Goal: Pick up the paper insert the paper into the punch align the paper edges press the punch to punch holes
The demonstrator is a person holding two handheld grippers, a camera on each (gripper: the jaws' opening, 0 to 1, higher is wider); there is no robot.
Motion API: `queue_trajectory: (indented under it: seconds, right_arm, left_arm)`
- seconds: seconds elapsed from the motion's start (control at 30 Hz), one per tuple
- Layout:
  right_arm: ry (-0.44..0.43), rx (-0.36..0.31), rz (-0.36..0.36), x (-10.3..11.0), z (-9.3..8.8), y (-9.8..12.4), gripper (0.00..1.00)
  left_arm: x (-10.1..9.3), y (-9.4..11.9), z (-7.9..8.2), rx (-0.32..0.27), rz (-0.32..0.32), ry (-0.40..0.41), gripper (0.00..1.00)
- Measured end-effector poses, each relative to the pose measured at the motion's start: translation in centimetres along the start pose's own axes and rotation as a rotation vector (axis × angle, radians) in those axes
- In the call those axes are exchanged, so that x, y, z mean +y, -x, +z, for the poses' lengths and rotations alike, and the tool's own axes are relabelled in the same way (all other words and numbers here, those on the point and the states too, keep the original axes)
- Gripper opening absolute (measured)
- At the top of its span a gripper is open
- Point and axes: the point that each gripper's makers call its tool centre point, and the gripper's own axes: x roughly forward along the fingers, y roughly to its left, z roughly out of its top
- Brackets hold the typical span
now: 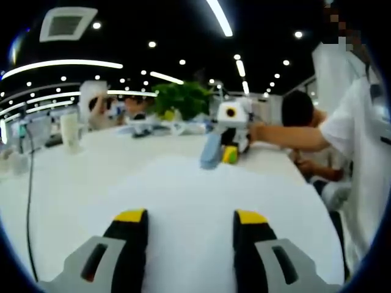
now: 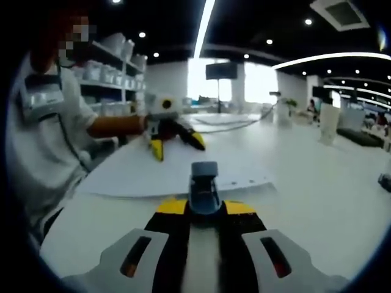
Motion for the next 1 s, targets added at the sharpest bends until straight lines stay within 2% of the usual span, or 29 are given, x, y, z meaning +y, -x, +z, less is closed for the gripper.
queue_trajectory:
  seconds: [1.0]
  right_arm:
    - [0.011,0.0,0.03,1.3,0.0,0.1,0.23]
  left_arm:
    - [0.1,0.0,-0.1,-0.001,0.003,-0.001,0.57]
